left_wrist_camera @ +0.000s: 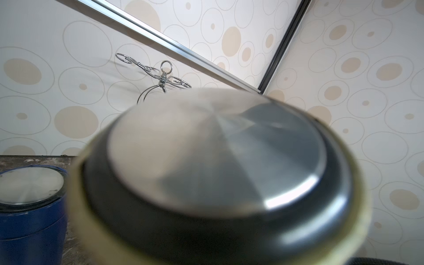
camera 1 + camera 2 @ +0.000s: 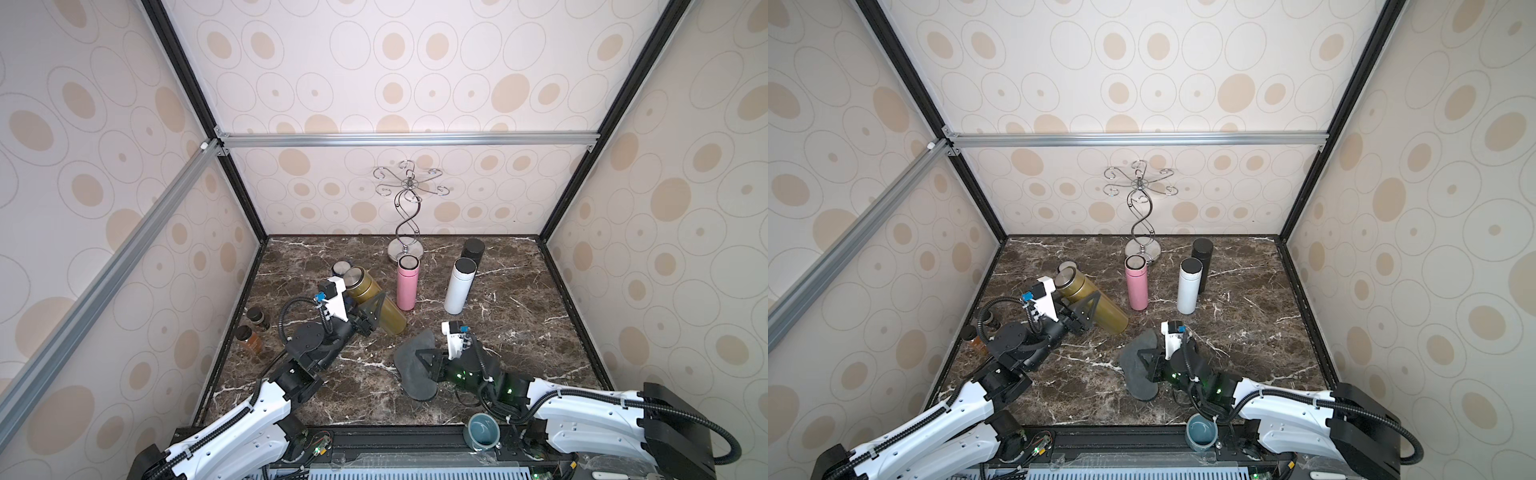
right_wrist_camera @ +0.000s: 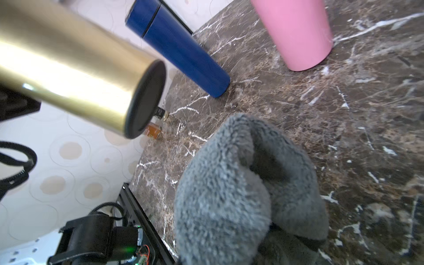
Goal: Wipe the surface of the thermos
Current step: Wipe the dirt from the surface of the thermos.
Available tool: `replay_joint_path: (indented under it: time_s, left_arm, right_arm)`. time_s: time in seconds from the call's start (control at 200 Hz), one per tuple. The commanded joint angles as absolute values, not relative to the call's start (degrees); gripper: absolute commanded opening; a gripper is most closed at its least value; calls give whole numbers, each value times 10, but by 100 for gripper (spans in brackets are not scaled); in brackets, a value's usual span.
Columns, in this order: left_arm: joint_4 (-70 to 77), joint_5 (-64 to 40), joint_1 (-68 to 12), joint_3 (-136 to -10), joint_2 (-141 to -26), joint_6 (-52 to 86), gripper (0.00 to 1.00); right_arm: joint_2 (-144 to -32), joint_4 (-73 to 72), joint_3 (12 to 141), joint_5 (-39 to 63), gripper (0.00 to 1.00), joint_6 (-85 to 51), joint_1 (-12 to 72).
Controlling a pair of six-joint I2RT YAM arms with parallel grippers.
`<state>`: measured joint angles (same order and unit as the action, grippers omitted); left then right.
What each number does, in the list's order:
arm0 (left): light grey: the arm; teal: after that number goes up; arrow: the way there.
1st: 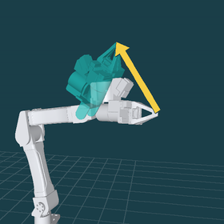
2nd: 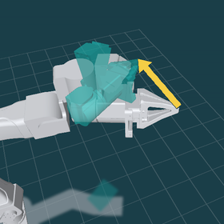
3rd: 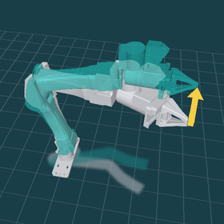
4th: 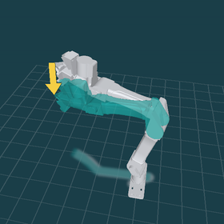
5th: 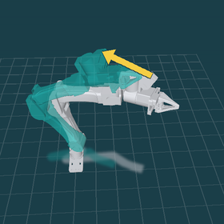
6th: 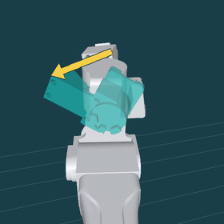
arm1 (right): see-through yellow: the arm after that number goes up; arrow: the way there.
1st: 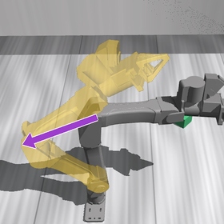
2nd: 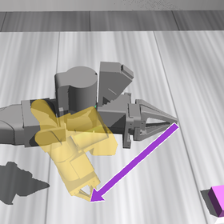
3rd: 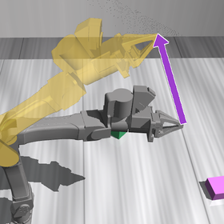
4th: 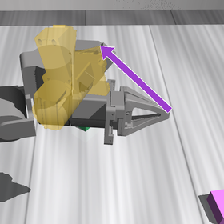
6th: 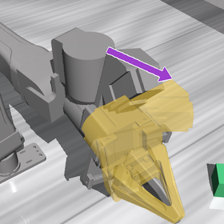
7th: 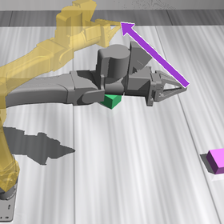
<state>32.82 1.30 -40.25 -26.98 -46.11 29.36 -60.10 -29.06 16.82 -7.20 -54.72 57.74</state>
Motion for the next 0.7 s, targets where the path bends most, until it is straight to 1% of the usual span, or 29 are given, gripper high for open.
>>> replay_joint_path:
  time_s: [0.0, 0.18, 0.235, 0.305, 0.58, 0.695]
  left_arm:
    - [392, -3, -404, -281, -447, 327, 0]
    - [401, -19, -404, -282, -445, 344, 0]
    - [407, -21, -404, -280, -444, 348, 0]
    - [412, -25, -403, -280, -444, 353, 0]
    - [435, -33, -404, -275, -451, 362, 0]
    - [437, -28, -403, -271, -454, 363, 0]
  right_arm:
    - [-599, -468, 132, -21, 0, -634, 535]
    - [-611, -542, 135, 10, 0, -662, 502]
    - [-625, -588, 134, 17, 0, -678, 493]
    - [-654, -646, 138, 32, 0, -700, 484]
    - [-797, -803, 196, 109, 0, -766, 482]
    - [-827, -807, 222, 128, 0, -767, 493]
